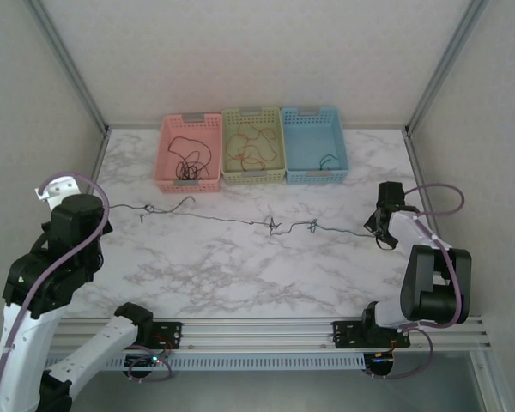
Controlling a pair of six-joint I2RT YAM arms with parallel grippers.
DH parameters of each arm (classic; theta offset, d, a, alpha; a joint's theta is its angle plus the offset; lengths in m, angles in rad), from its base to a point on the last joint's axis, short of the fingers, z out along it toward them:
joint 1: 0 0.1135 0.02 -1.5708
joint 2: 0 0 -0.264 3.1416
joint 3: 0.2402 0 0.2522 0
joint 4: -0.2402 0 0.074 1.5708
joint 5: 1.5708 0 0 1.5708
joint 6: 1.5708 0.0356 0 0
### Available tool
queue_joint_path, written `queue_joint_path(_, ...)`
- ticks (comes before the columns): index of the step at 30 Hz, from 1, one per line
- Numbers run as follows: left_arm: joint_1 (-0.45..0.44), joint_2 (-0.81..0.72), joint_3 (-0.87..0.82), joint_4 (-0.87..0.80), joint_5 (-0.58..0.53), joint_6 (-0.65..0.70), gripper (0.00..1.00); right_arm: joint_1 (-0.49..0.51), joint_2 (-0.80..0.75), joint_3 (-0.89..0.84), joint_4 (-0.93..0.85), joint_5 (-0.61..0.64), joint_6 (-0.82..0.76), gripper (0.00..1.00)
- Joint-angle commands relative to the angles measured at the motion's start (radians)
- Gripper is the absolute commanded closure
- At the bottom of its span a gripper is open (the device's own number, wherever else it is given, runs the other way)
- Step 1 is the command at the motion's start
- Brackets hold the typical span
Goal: Untangle the cables
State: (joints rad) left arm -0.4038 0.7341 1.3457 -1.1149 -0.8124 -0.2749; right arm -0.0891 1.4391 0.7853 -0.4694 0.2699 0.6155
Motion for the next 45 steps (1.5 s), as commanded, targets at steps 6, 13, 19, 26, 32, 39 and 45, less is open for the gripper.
queue_joint_path(6,0.009,0.005,0.100,-0.016,0.050,0.062,1.00,-0.024,-0.011,0.057,0.028,-0.049,0.026,1.00)
queue_joint_path(13,0.008,0.092,-0.134,0.126,0.607,-0.056,1.00,0.035,-0.110,0.048,0.026,-0.199,-0.021,1.00)
queue_joint_path(19,-0.104,0.226,-0.316,0.285,0.826,-0.137,0.99,0.063,-0.170,0.048,-0.003,-0.260,-0.048,1.00)
queue_joint_path(26,-0.342,0.433,-0.268,0.298,0.693,-0.140,0.33,0.075,-0.188,0.051,-0.007,-0.289,-0.051,1.00)
queue_joint_path(32,-0.469,0.644,-0.107,0.364,0.723,-0.065,0.24,0.075,-0.187,0.044,-0.005,-0.299,-0.052,1.00)
queue_joint_path(39,-0.546,1.072,0.159,0.410,0.761,0.046,0.25,0.074,-0.177,0.041,0.003,-0.322,-0.055,1.00)
queue_joint_path(45,-0.546,1.344,0.344,0.382,0.760,0.101,0.26,0.075,-0.175,0.039,0.000,-0.319,-0.067,1.00)
